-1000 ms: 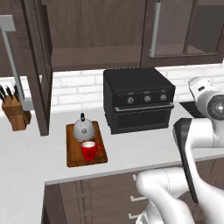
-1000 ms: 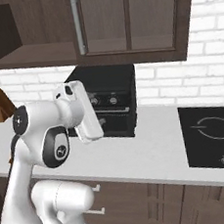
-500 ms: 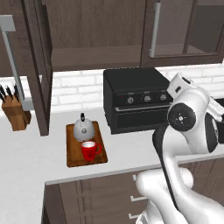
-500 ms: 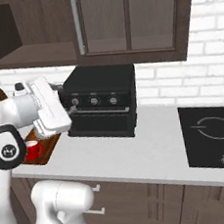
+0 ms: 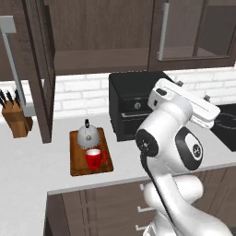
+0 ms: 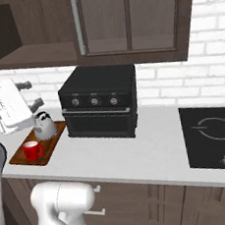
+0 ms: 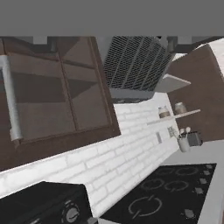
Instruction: Pick the kettle from the counter and place it on the tray. Then pick the mug from the cabinet and place it on the tray. Then close the cabinet doors.
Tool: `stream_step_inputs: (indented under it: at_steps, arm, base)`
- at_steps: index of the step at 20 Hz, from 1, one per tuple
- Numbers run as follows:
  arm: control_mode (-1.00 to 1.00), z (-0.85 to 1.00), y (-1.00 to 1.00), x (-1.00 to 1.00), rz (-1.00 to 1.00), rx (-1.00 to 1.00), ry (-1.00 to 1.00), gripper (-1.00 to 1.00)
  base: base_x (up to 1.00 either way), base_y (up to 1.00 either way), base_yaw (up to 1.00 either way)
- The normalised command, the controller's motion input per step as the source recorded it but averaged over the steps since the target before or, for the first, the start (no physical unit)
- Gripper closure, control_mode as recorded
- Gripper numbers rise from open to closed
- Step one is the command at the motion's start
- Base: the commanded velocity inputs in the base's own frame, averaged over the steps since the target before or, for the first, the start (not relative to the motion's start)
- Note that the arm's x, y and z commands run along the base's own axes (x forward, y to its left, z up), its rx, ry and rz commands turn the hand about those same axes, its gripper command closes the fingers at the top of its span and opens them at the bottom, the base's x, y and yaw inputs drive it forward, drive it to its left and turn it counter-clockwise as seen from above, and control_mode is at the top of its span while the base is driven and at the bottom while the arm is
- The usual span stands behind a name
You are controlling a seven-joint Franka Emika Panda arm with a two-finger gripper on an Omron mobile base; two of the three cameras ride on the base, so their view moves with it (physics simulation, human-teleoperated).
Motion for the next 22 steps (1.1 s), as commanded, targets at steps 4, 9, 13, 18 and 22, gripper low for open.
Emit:
stream_step_inputs:
  at_steps: [4,9,13,18,22]
  arm:
    - [-1.0,-0.03,0.37,-0.35,-0.13,-0.37,-0.02,-1.0]
    - [-1.0,-0.04,0.19,-0.27,-0.21,-0.3,0.0,-1.0]
    - [-1.0,-0.01,0.12,-0.33,-0.19,-0.24,0.0,-1.0]
    - [-1.0,0.0,0.39,-0.21,-0.09,-0.18,0.01,-1.0]
    - [-1.0,-0.02,0.39,0.0,-0.01,-0.13,0.08,-1.0]
  base:
    - [0.0,0.0,0.0]
    - [0.0,0.0,0.0]
    - [0.0,0.0,0.0]
    - [0.0,0.0,0.0]
    - [0.0,0.0,0.0]
